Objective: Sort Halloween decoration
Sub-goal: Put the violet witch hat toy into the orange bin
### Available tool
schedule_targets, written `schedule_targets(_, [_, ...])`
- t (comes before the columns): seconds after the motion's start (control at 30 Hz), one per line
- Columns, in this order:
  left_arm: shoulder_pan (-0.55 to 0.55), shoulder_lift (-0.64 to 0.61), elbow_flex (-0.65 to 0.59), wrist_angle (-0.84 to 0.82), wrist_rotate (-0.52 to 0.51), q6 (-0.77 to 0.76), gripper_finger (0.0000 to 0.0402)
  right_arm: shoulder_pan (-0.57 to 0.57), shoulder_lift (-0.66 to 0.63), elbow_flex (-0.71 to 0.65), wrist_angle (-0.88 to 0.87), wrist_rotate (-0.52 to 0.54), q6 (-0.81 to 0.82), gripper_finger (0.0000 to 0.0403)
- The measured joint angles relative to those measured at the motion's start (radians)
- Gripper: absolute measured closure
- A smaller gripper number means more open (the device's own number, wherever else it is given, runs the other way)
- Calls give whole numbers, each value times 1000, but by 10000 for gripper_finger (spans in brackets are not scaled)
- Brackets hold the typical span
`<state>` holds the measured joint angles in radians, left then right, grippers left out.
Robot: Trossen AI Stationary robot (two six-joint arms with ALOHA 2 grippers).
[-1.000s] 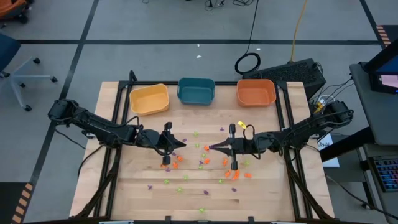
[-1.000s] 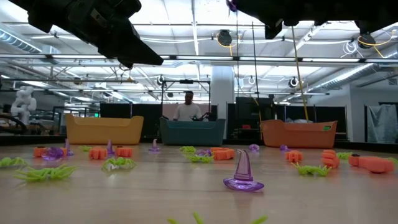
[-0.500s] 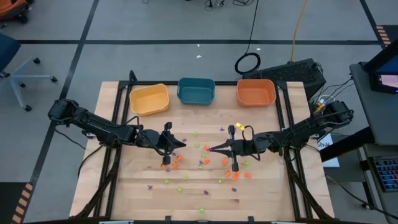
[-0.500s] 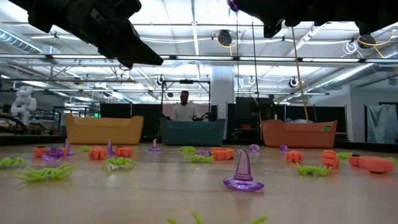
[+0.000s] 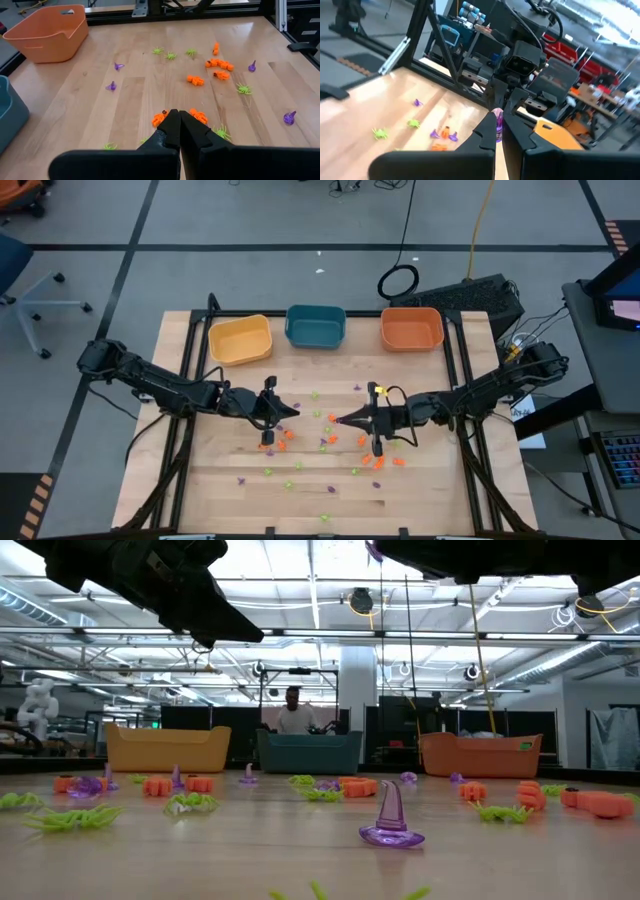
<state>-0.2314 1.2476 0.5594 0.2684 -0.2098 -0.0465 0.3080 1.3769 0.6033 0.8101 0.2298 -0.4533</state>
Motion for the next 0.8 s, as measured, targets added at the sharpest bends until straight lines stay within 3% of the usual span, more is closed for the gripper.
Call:
schedule_targets(0.17, [0, 0, 0, 2, 0, 0, 402, 0, 0, 0, 0, 0, -54, 403])
schedule_targets(0.33, [0, 0, 0, 2, 0, 1, 402, 0, 0, 0, -24, 0, -7, 403])
schedule_targets(0.8, [0, 0, 0, 2, 0, 2, 402, -1, 0, 0, -41, 48, 312, 403])
